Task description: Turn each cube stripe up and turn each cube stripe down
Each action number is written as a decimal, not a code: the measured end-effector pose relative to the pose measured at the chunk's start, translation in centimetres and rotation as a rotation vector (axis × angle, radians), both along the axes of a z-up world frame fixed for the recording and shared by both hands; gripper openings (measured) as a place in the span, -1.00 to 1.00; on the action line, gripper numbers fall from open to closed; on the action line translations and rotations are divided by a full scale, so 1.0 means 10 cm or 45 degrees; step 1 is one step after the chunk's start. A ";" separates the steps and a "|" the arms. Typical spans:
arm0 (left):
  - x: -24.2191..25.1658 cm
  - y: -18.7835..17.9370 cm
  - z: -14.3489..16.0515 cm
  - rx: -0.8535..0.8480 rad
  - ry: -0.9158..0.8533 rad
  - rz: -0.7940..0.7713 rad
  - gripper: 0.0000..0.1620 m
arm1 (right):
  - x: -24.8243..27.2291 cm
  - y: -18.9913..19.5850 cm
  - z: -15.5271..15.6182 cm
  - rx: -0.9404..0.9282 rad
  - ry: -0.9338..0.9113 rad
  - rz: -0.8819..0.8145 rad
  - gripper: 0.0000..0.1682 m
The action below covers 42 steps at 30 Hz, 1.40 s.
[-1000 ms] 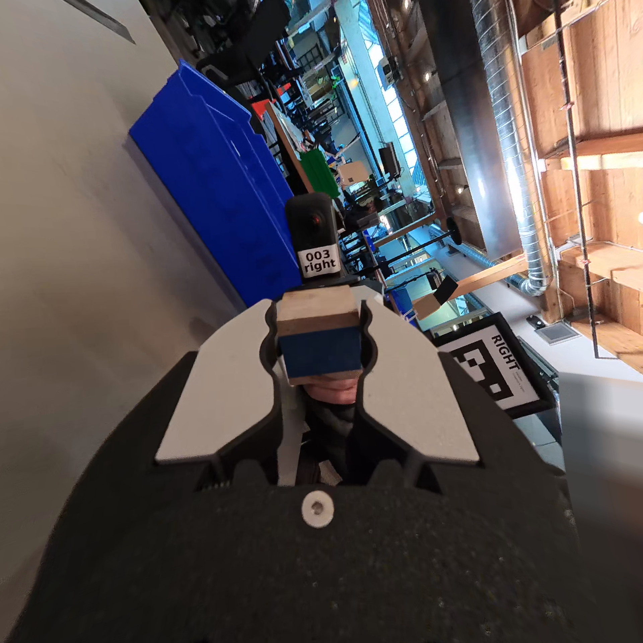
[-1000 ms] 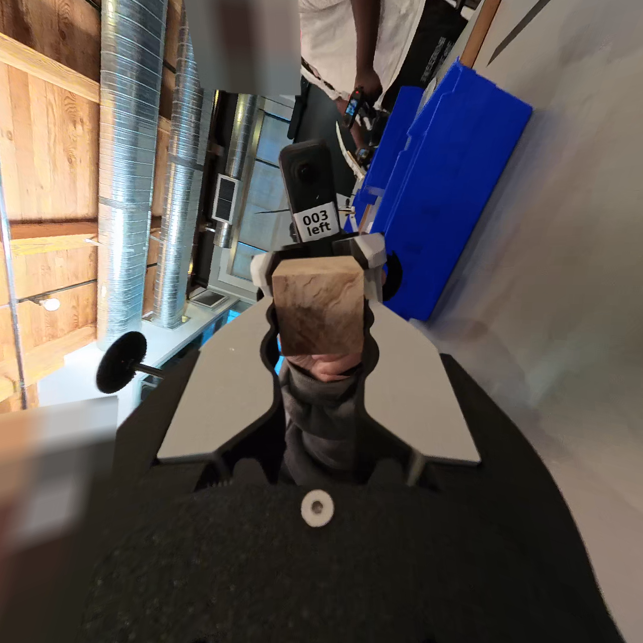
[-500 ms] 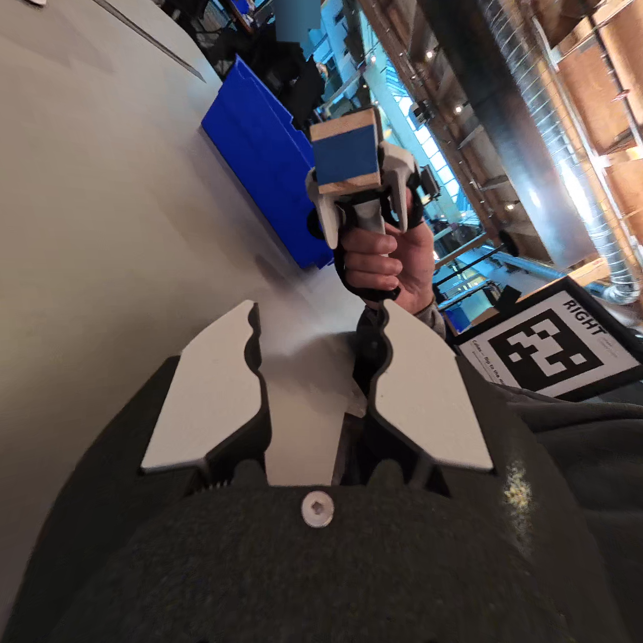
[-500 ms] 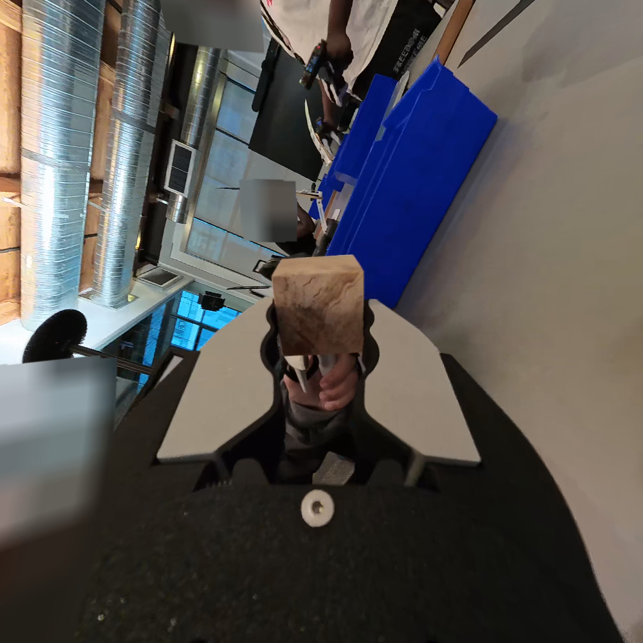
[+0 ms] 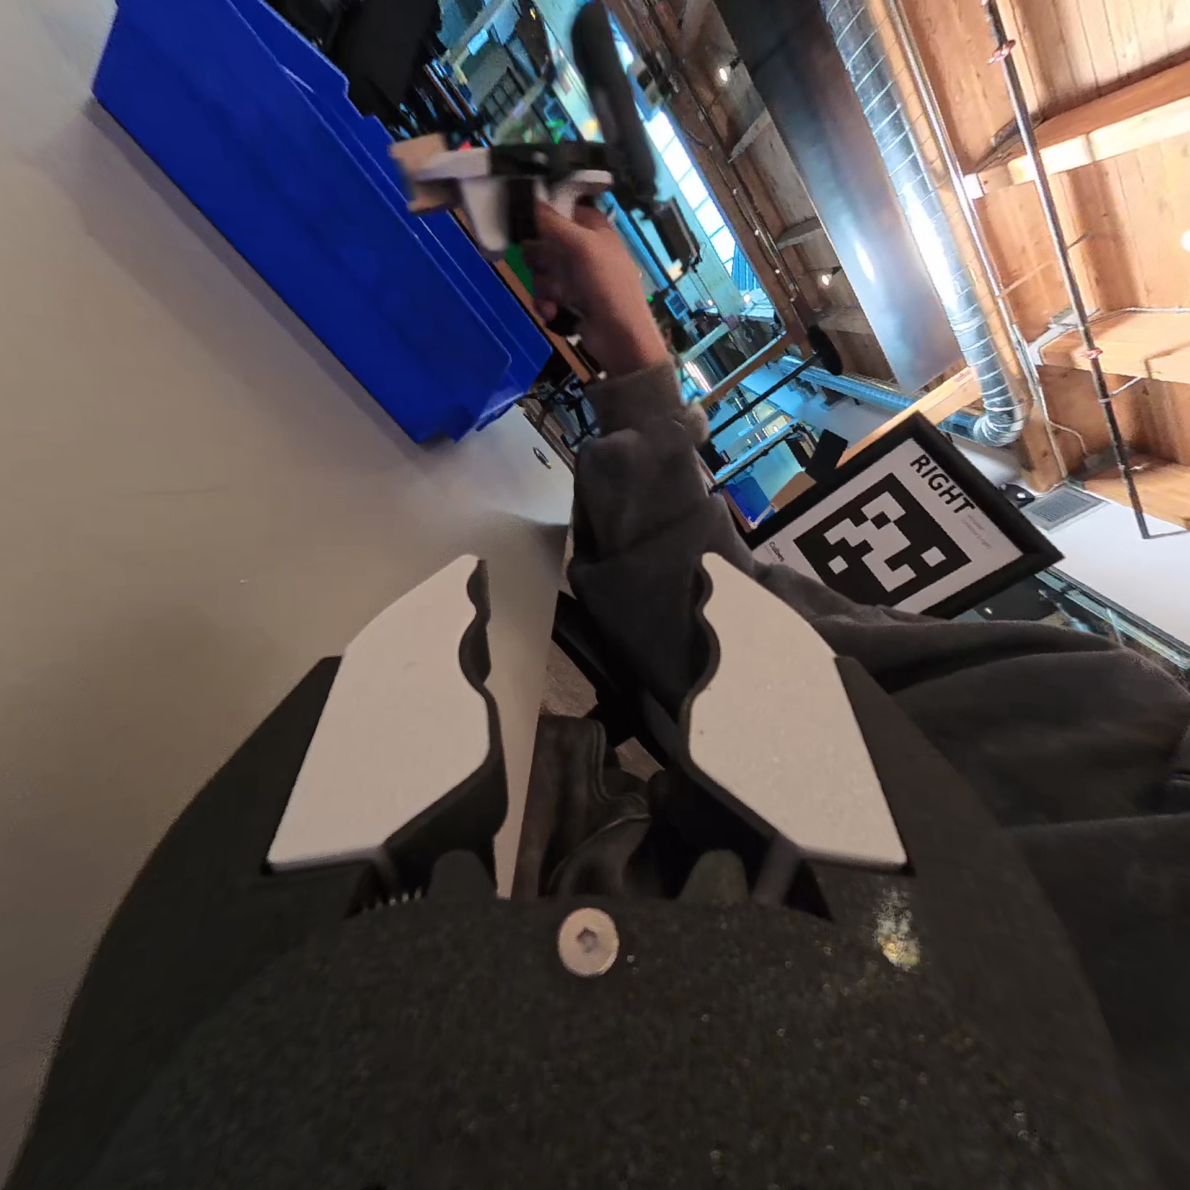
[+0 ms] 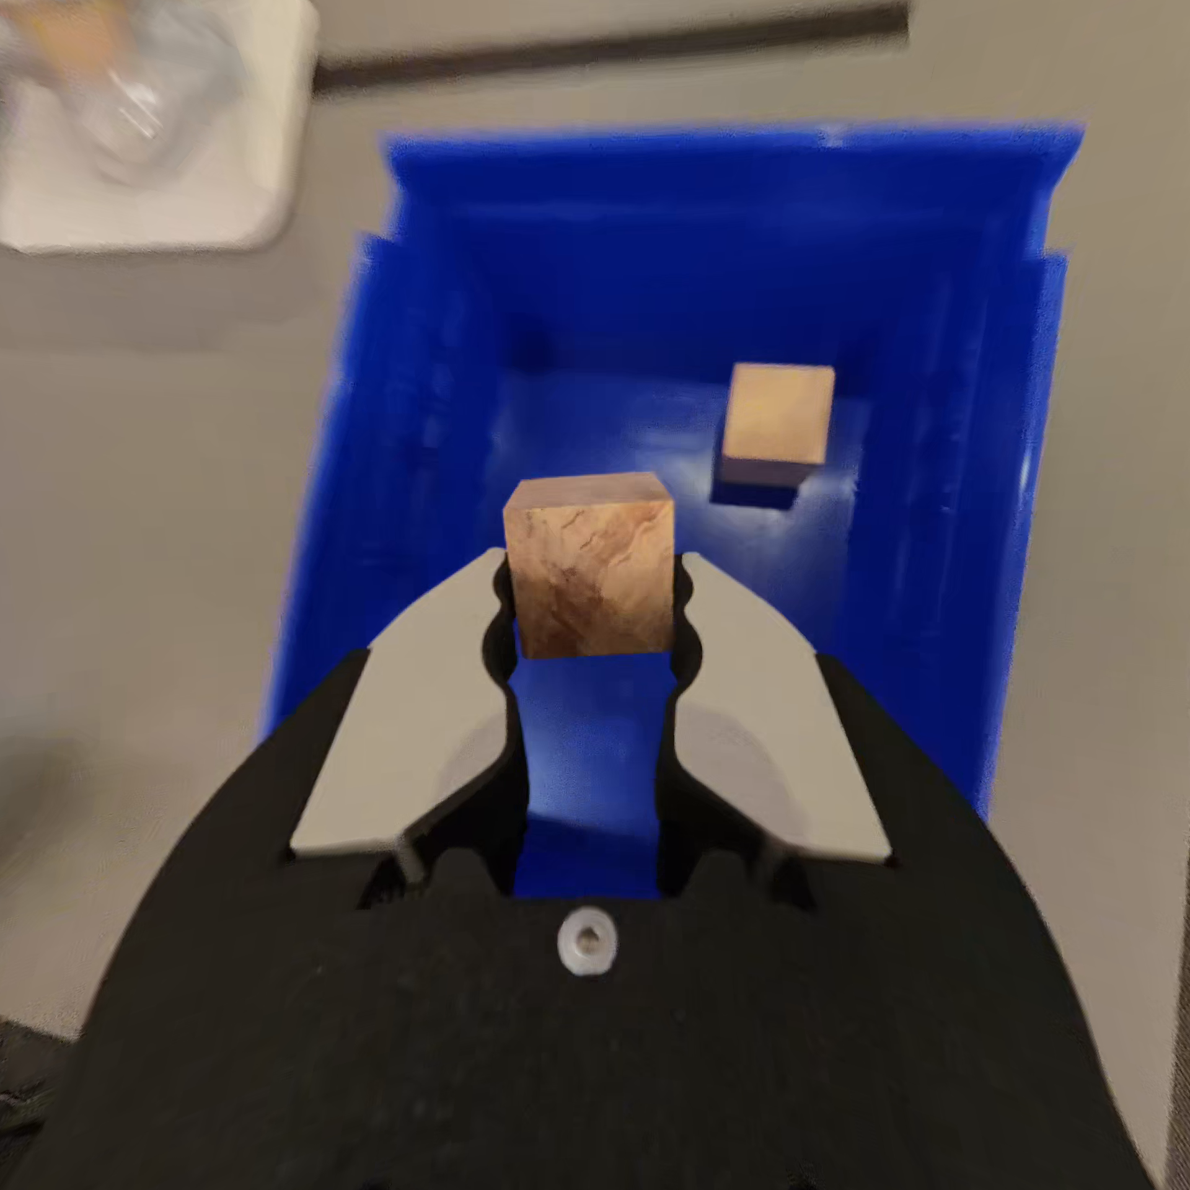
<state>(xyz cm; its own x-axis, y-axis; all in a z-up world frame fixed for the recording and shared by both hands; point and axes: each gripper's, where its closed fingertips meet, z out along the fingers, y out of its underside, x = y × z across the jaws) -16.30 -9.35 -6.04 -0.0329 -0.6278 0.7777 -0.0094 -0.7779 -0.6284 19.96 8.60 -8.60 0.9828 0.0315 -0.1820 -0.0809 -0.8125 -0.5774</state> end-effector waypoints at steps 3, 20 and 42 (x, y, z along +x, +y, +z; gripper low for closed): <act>0.05 -0.06 -0.04 0.006 0.037 -0.042 -0.28 | 0.17 0.05 -0.54 -0.231 -0.133 -0.003 -0.46; 0.11 -0.12 -0.15 0.086 0.166 -0.060 -0.27 | -0.27 0.03 0.33 0.282 -0.059 0.126 -0.28; -1.44 0.42 0.11 0.633 1.072 0.170 -0.16 | -3.07 -1.61 0.11 0.680 0.803 1.034 -0.38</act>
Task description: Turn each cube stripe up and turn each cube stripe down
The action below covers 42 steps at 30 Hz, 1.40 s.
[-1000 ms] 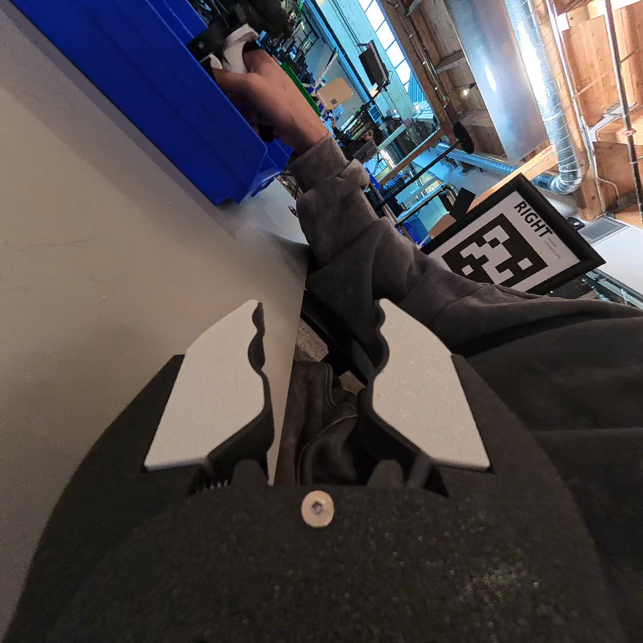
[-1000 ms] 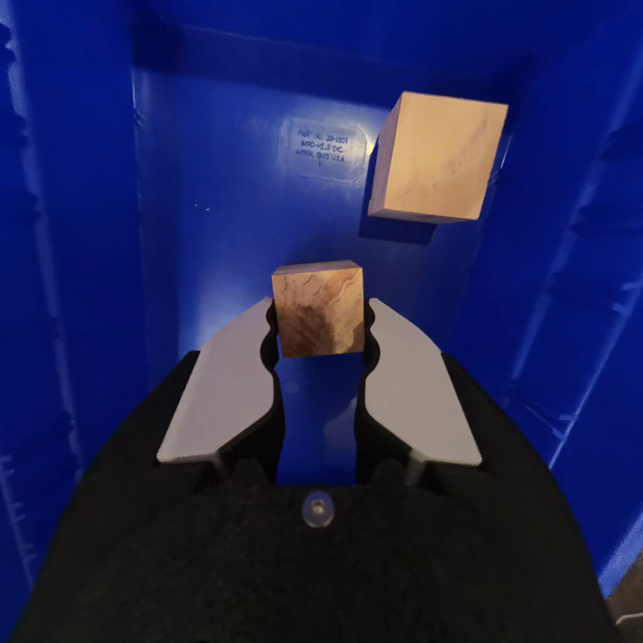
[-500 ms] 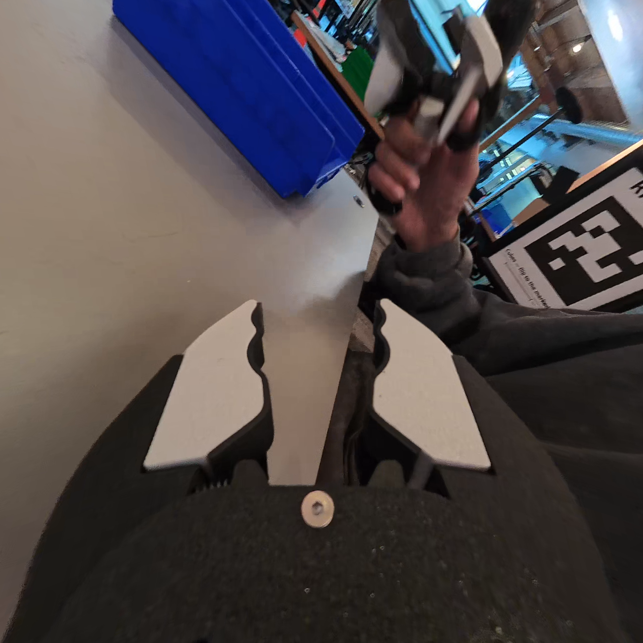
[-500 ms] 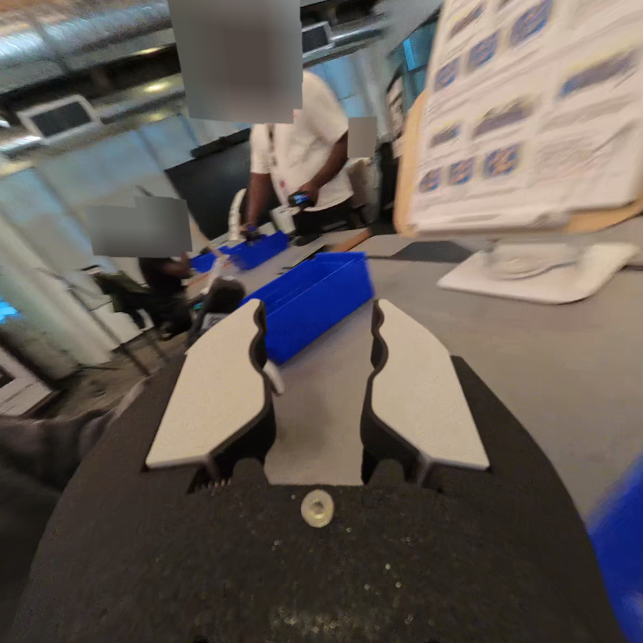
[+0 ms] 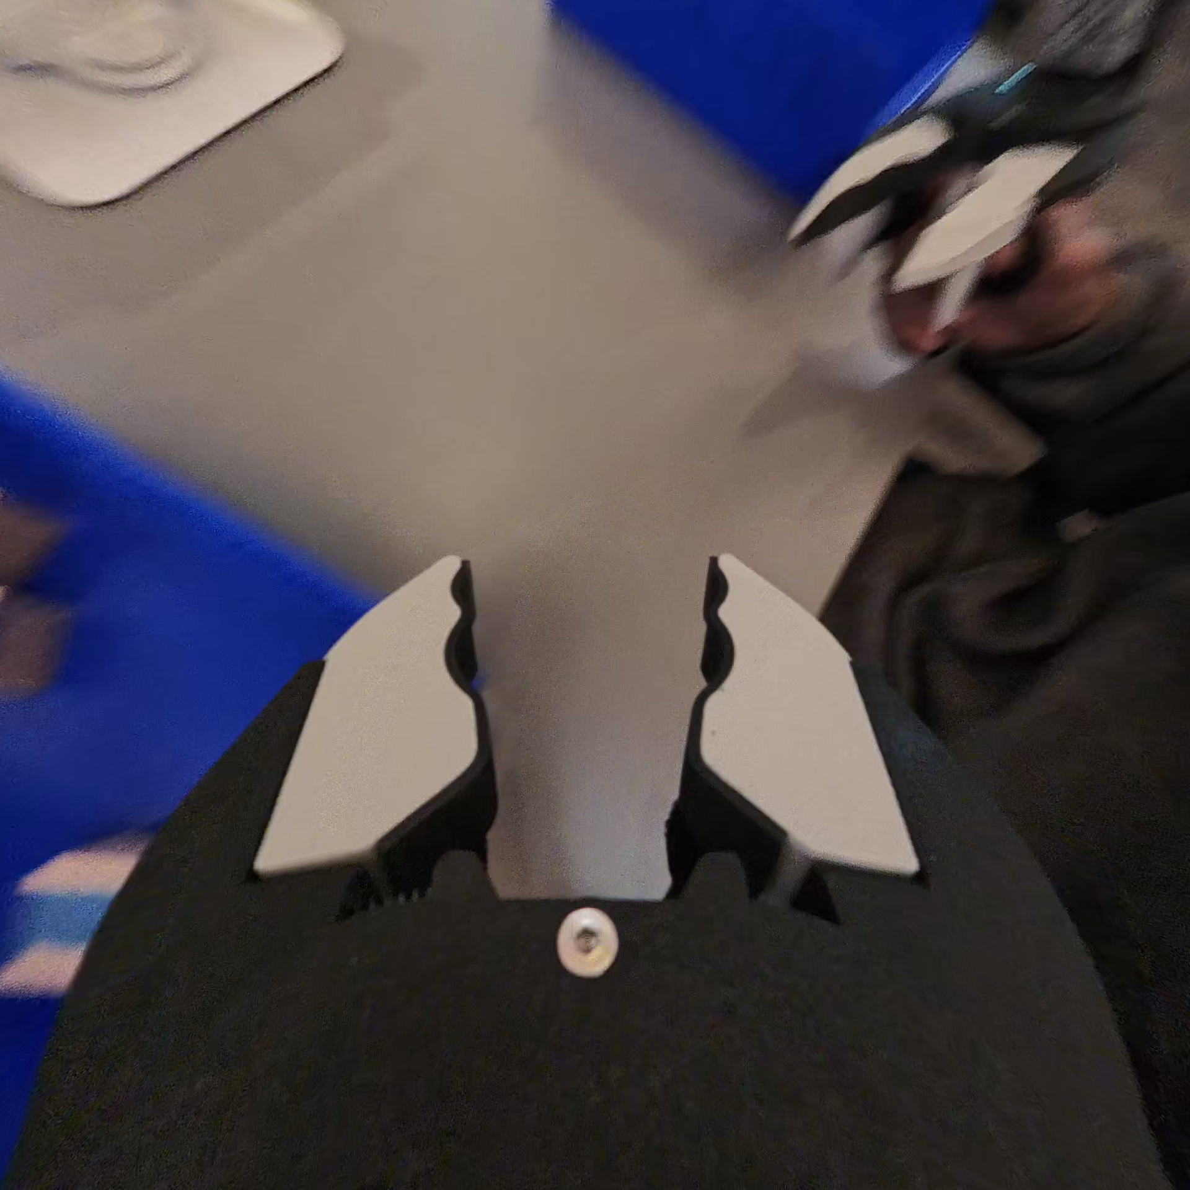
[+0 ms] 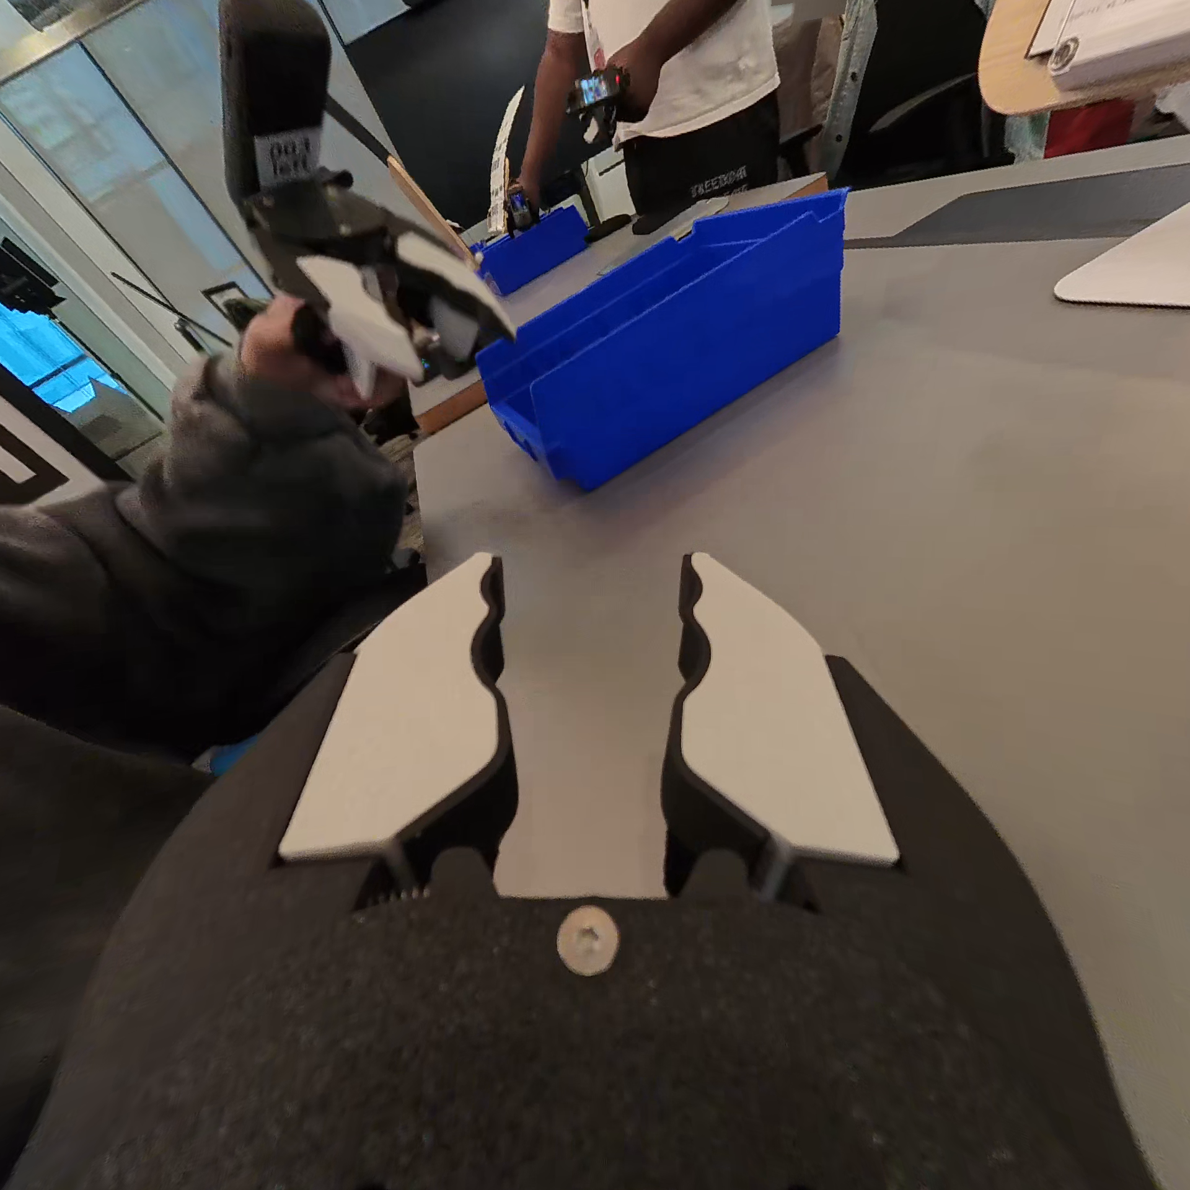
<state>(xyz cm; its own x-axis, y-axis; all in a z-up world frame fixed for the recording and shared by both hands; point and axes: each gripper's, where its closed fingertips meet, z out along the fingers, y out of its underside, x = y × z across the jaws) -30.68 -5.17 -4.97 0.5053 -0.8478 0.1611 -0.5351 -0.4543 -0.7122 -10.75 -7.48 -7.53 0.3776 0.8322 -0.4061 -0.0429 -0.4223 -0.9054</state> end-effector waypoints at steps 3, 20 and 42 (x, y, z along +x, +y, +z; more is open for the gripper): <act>-0.76 0.33 -0.08 0.005 0.314 0.030 -0.15 | -0.02 -0.03 -0.11 -0.031 -0.025 0.030 -0.39; -1.85 0.89 -1.15 -0.269 1.196 -0.150 -0.19 | -0.09 -0.08 -0.25 -0.125 -0.017 0.119 -0.42; -0.73 0.91 -0.04 -0.111 0.576 0.098 -0.45 | 0.02 0.04 -0.23 -0.160 0.001 0.063 -0.48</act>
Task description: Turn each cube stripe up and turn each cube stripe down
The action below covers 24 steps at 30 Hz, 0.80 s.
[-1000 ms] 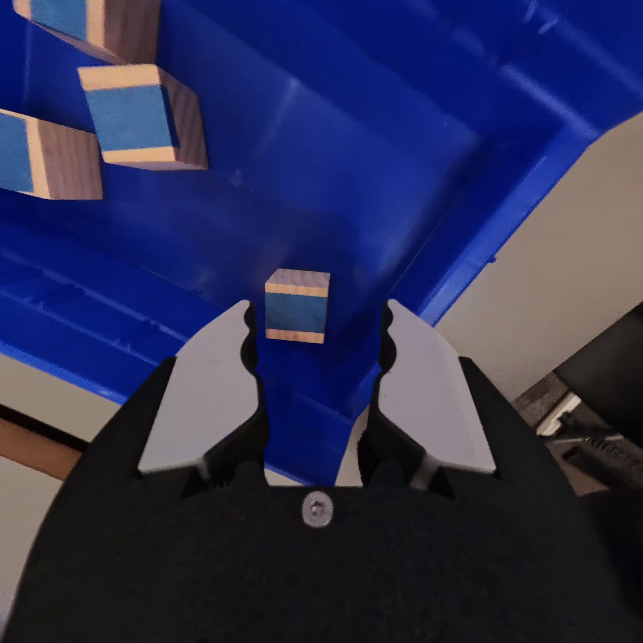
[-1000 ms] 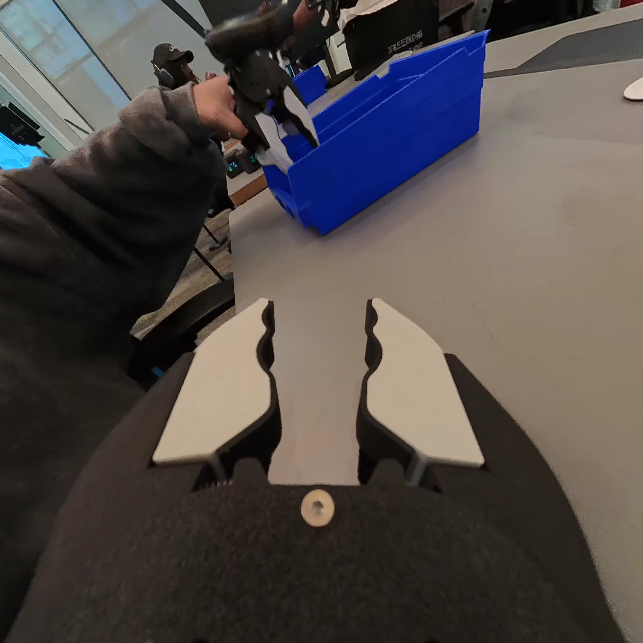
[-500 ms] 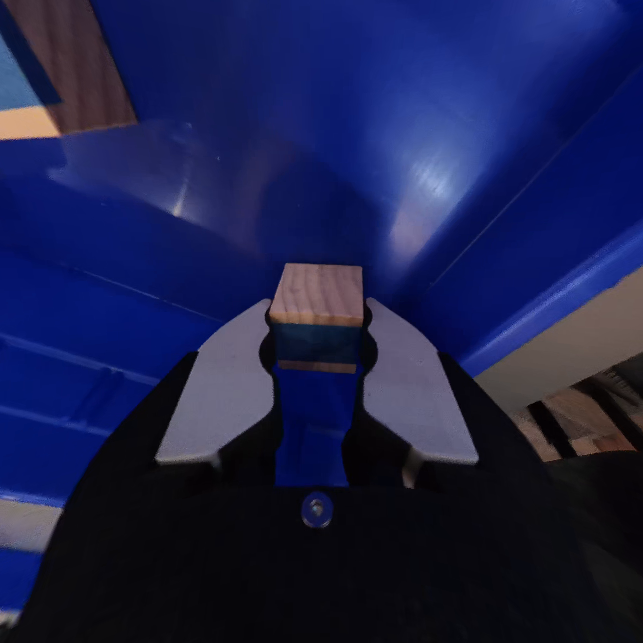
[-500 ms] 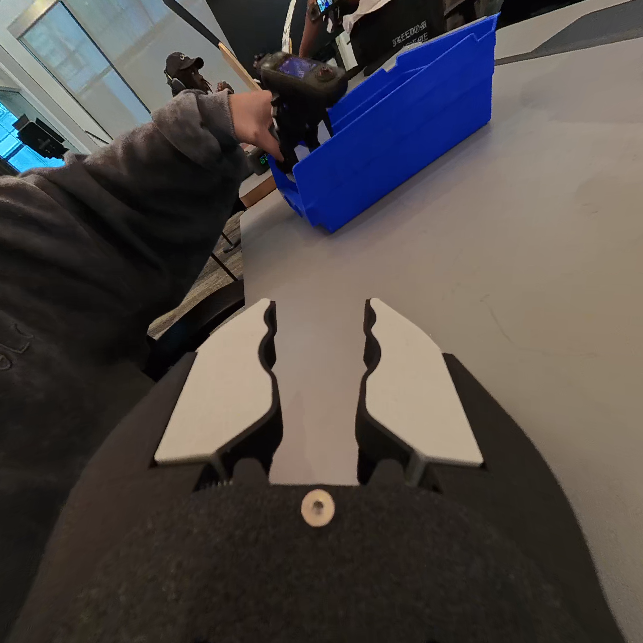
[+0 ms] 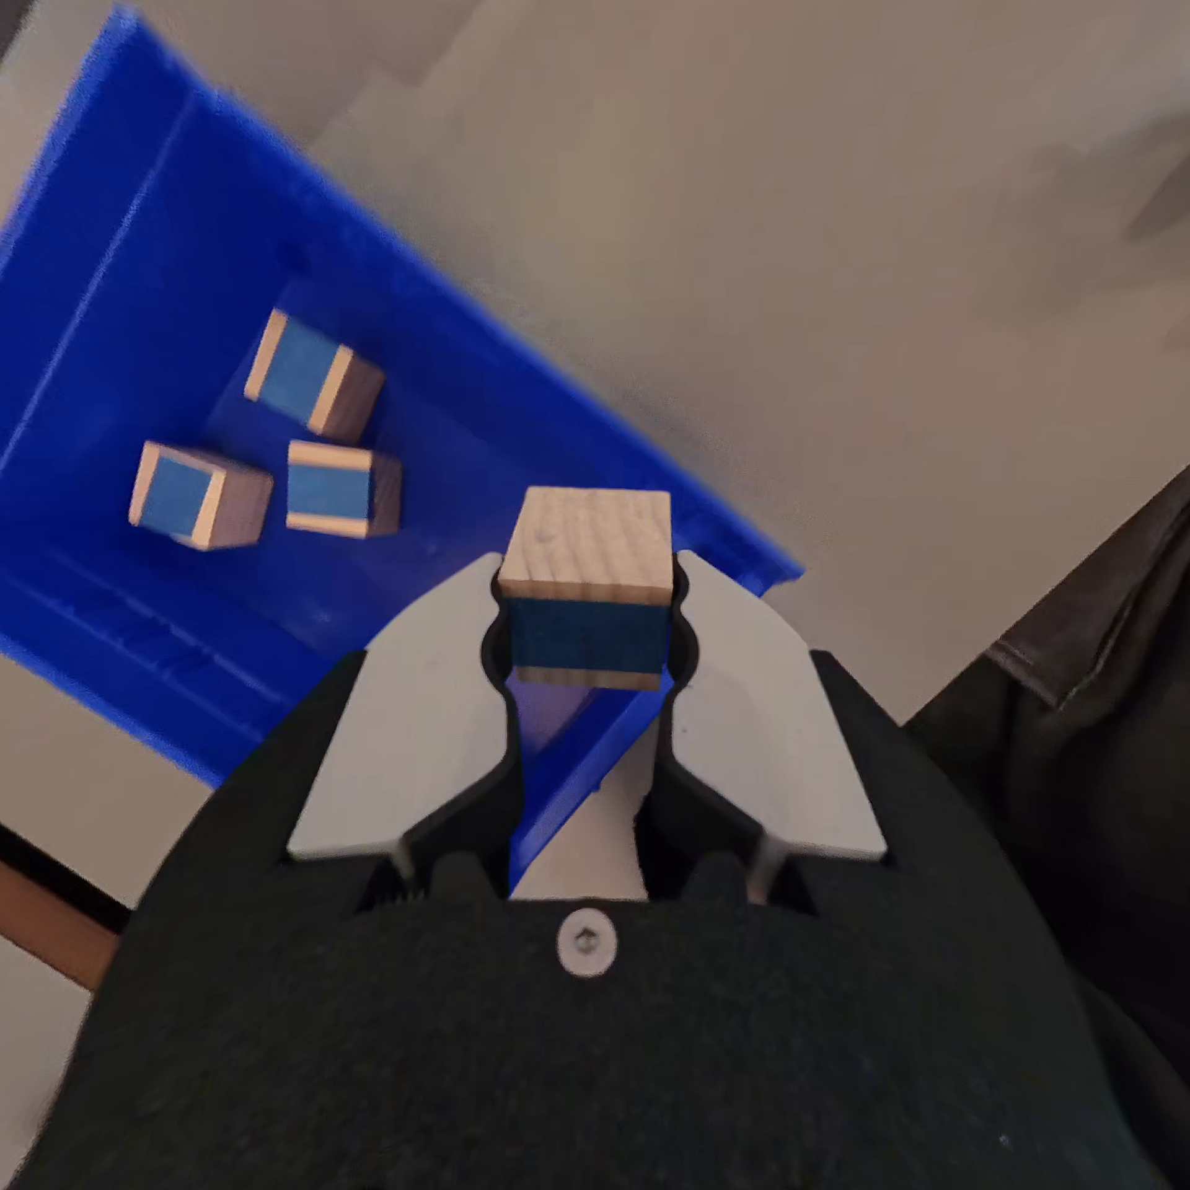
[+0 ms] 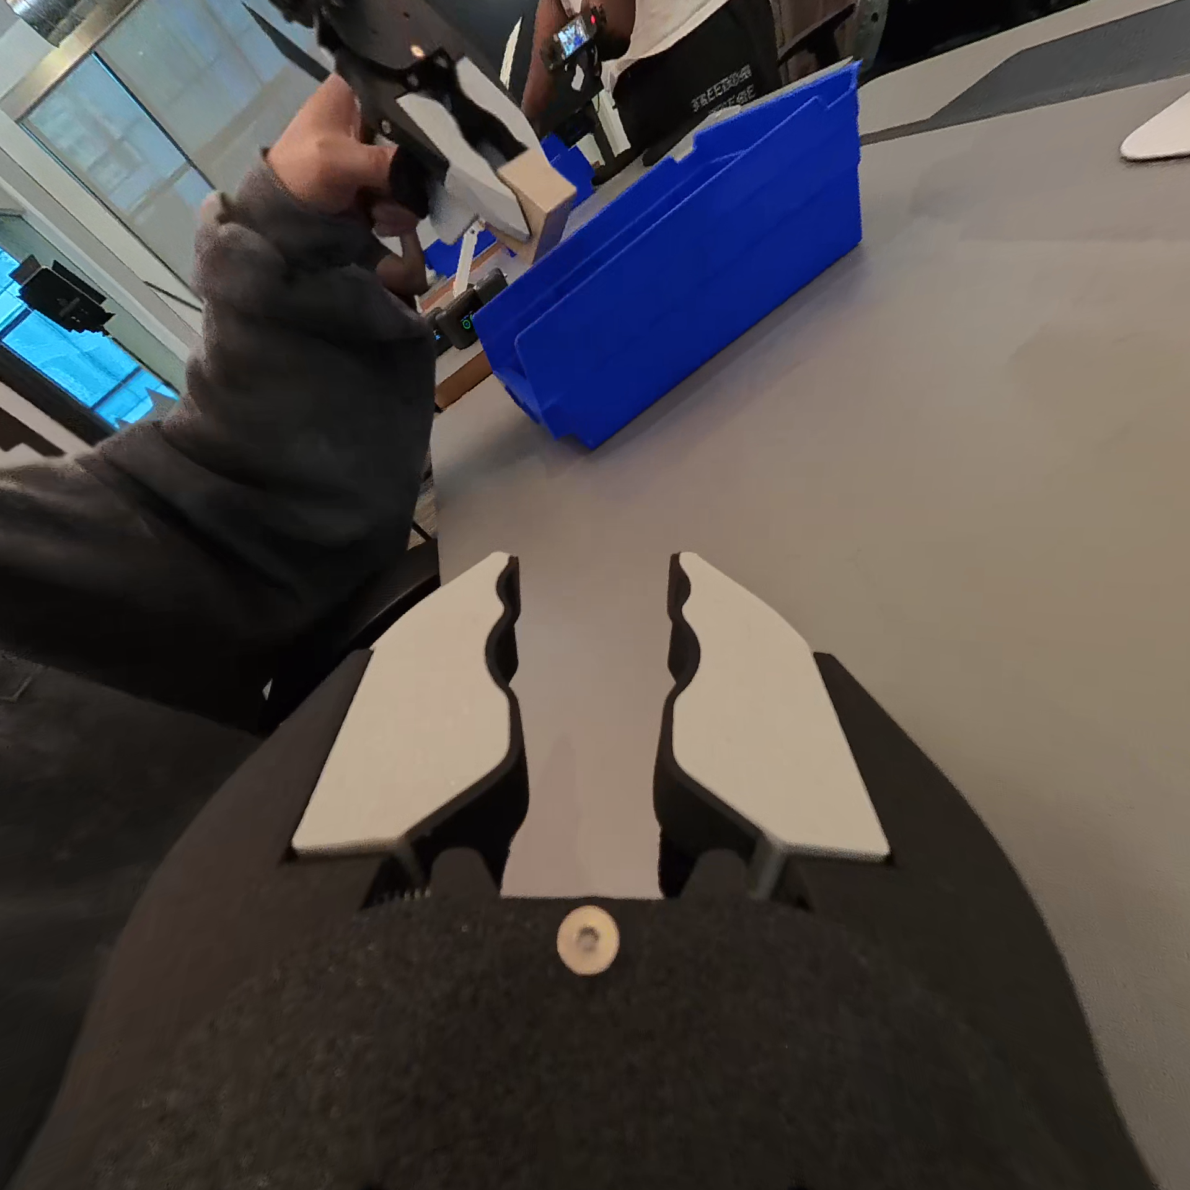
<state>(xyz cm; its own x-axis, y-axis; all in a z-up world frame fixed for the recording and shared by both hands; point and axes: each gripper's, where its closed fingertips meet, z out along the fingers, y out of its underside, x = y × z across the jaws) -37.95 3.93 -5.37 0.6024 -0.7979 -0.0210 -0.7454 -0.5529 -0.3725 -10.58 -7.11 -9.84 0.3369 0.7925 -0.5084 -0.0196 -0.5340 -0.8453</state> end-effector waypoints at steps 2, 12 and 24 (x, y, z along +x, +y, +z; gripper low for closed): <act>0.35 -0.06 -0.02 0.063 0.035 -0.065 -0.45 | 0.04 0.05 0.00 0.003 -0.004 -0.031 -0.48; 2.05 -0.34 -0.20 0.079 -0.225 -0.407 -0.45 | 0.12 0.02 -0.04 0.040 -0.050 -0.094 -0.50; 2.56 -0.39 0.49 -0.845 -1.599 -0.041 -0.46 | 0.03 0.02 -0.21 -0.048 -0.057 -0.059 -0.49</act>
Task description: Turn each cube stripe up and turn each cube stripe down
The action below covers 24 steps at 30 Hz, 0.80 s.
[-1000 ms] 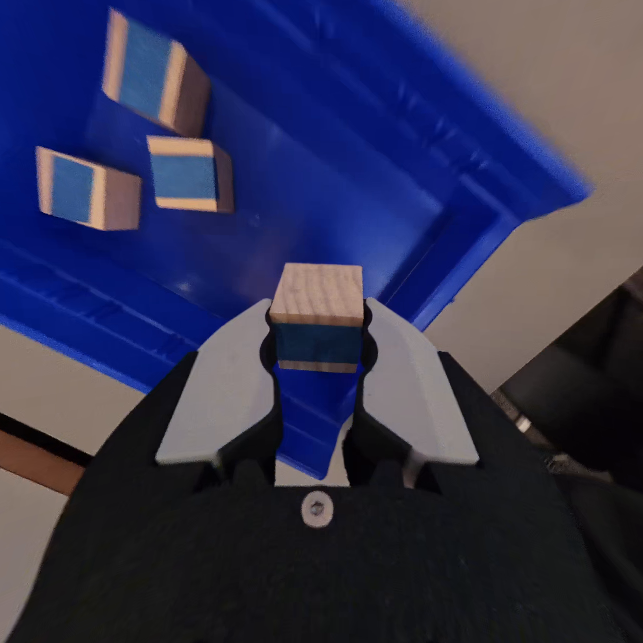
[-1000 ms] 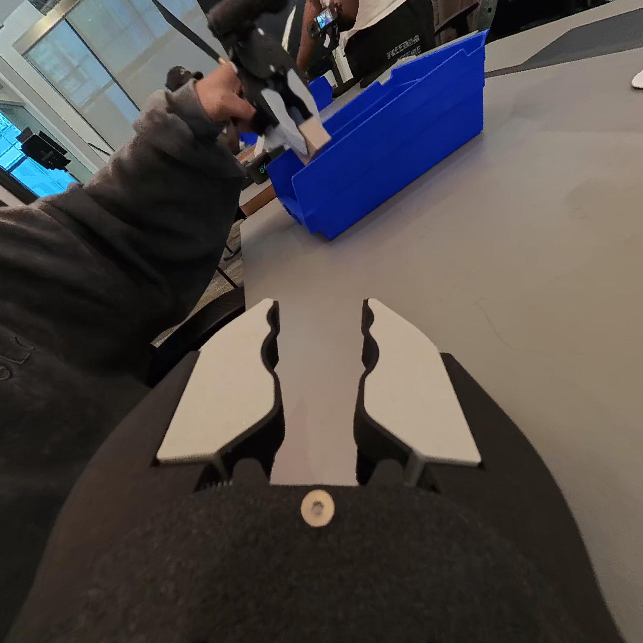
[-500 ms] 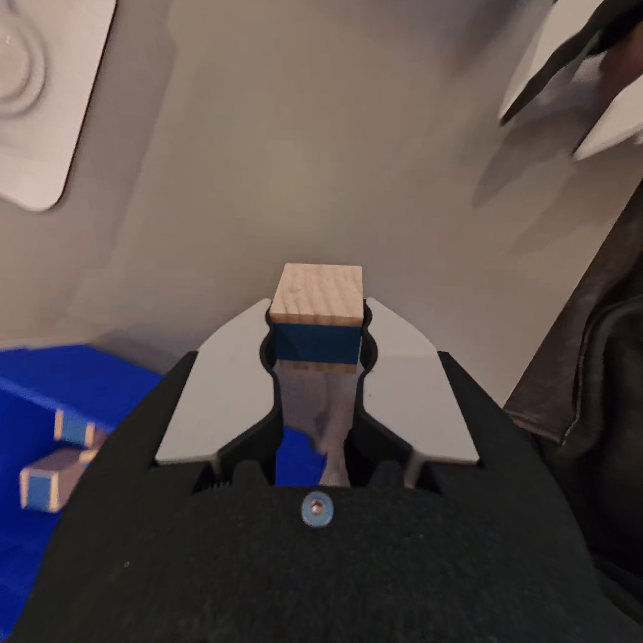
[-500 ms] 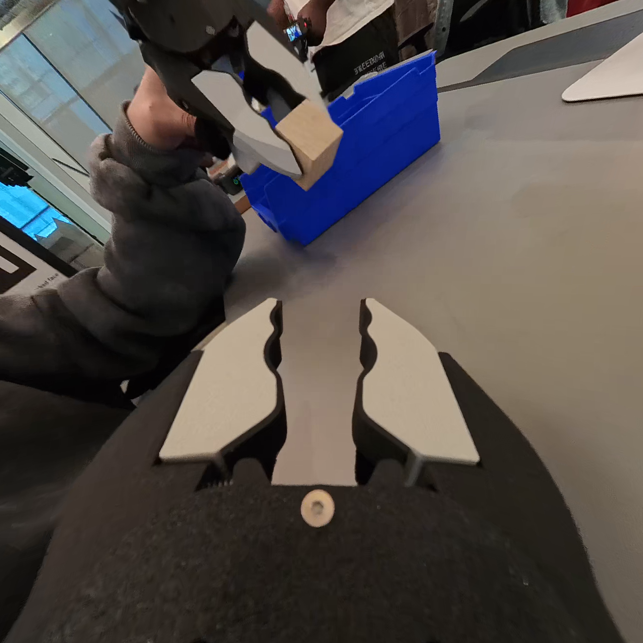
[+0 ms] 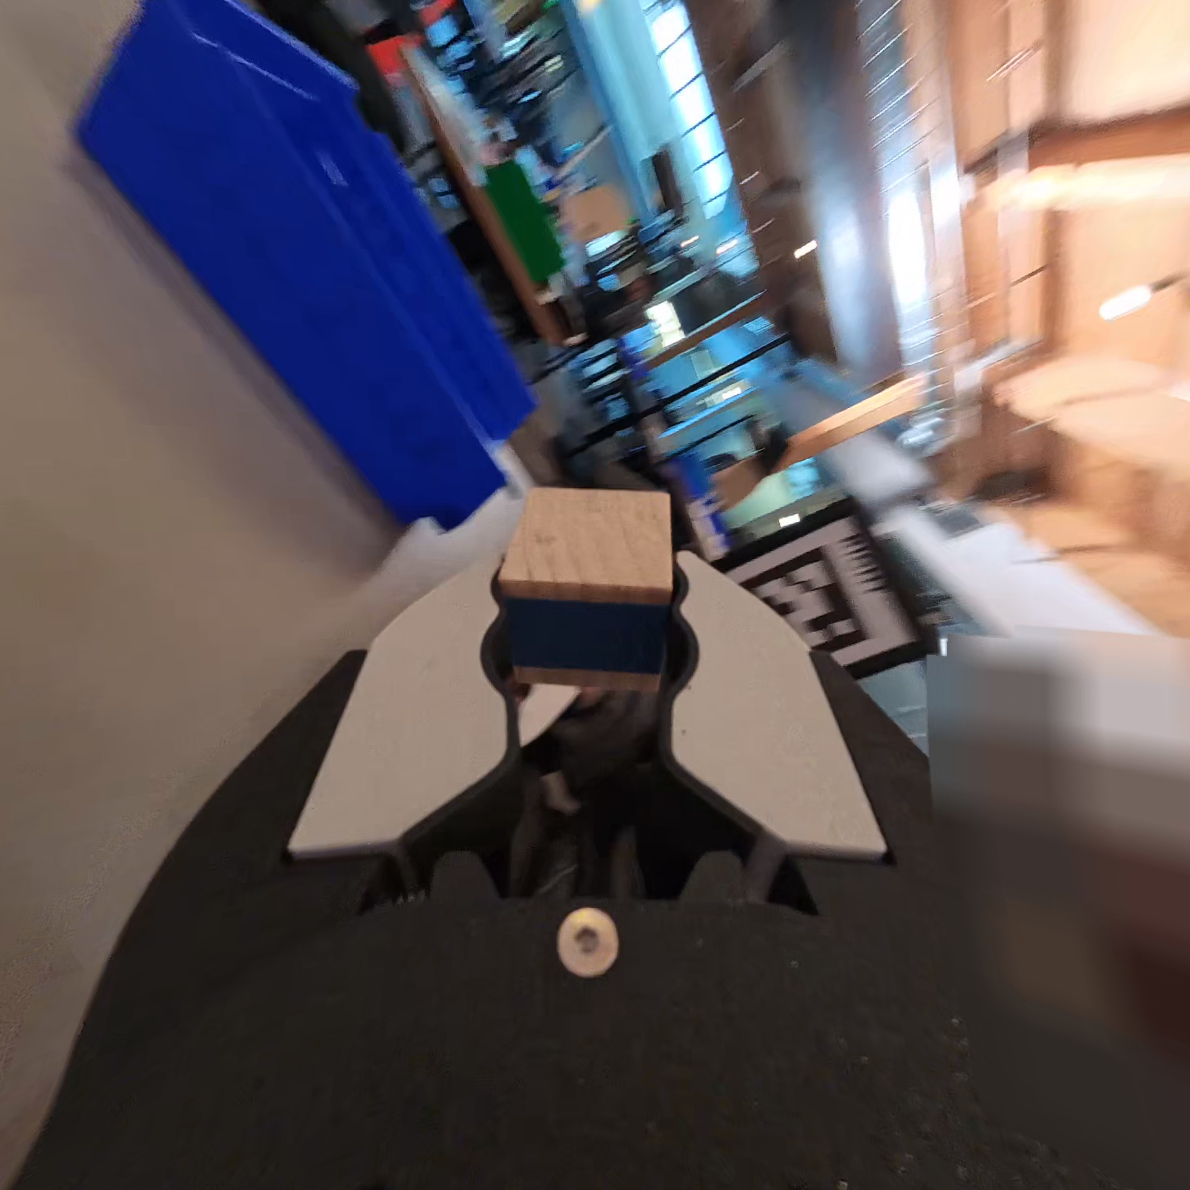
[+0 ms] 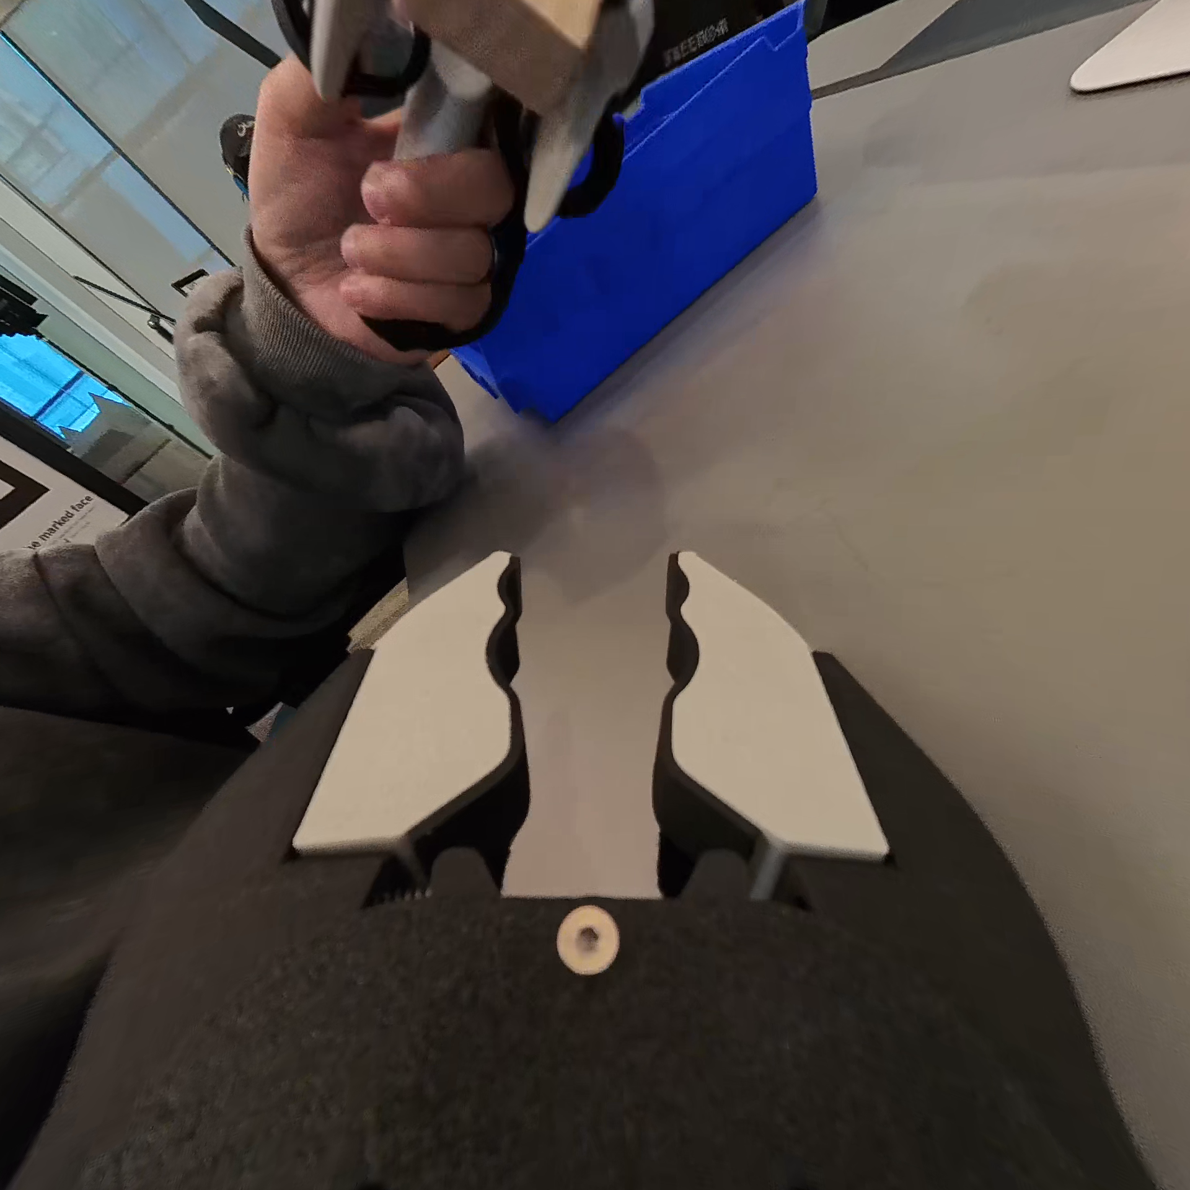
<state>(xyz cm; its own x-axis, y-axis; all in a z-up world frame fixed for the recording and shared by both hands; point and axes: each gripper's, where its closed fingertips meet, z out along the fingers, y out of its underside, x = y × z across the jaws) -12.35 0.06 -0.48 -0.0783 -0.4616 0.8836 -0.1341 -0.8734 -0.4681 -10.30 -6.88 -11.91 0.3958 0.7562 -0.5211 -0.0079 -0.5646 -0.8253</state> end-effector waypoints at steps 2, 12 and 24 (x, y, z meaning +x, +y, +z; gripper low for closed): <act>-0.01 -0.02 0.08 -0.155 -0.150 -0.051 -0.45 | -0.02 -0.01 0.00 -0.020 0.019 0.009 -0.47; 0.03 0.02 -0.03 -0.181 -0.151 -0.025 -0.46 | -0.15 0.25 0.61 -0.403 0.355 0.017 -0.28; 0.07 0.16 -0.27 -0.050 0.033 0.120 -0.46 | -0.46 0.78 0.79 -0.666 0.444 0.037 -0.45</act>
